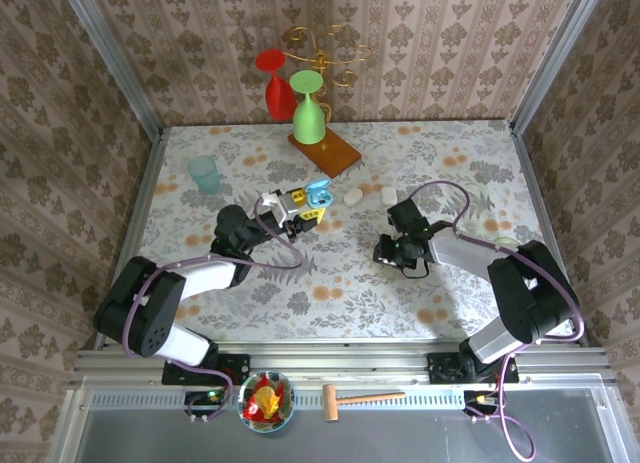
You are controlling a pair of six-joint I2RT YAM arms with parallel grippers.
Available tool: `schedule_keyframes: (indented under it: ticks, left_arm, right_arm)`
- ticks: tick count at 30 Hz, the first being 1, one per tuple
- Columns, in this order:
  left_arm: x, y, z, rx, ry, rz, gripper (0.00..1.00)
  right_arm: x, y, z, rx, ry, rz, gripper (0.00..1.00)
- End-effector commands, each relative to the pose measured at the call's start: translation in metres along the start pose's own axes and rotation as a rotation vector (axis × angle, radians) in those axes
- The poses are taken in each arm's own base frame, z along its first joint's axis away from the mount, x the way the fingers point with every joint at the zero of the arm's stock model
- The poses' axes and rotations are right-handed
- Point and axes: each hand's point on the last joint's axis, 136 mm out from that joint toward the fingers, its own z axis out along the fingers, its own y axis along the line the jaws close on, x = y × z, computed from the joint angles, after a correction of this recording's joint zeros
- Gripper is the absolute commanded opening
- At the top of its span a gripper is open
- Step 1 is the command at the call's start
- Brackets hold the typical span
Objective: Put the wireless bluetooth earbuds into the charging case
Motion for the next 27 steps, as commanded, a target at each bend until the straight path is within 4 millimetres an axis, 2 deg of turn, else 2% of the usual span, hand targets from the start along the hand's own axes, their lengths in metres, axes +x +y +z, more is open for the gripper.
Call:
schedule_keyframes:
  ticks: [1,4,7,10,12,18,27]
  left_arm:
    - [-0.010,-0.001,-0.001,0.007,-0.034,0.039,0.26]
    - [-0.010,-0.002,0.001,0.011,-0.041,0.033,0.26]
    - [-0.012,-0.002,0.001,0.012,-0.045,0.035,0.26]
    - [-0.013,-0.002,0.001,0.013,-0.042,0.038,0.26]
    - [-0.013,-0.003,0.000,0.012,-0.039,0.040,0.26]
    - [-0.011,-0.002,0.000,0.011,-0.039,0.038,0.26]
    - [-0.013,-0.002,-0.001,0.005,-0.039,0.045,0.26]
  right_arm:
    - [0.005,0.006,-0.014,-0.045,-0.025,-0.029,0.23]
    - [-0.004,0.019,-0.026,-0.116,-0.093,-0.028,0.24]
    - [-0.010,0.009,-0.033,-0.099,-0.161,0.034,0.25]
    - [-0.006,-0.009,-0.028,-0.076,-0.173,0.165,0.24]
    - [-0.003,-0.014,-0.024,-0.095,-0.166,0.251,0.24]
    - [-0.003,-0.004,-0.013,-0.201,-0.155,0.365,0.24]
    - [-0.003,-0.014,0.004,-0.167,-0.135,0.414,0.23]
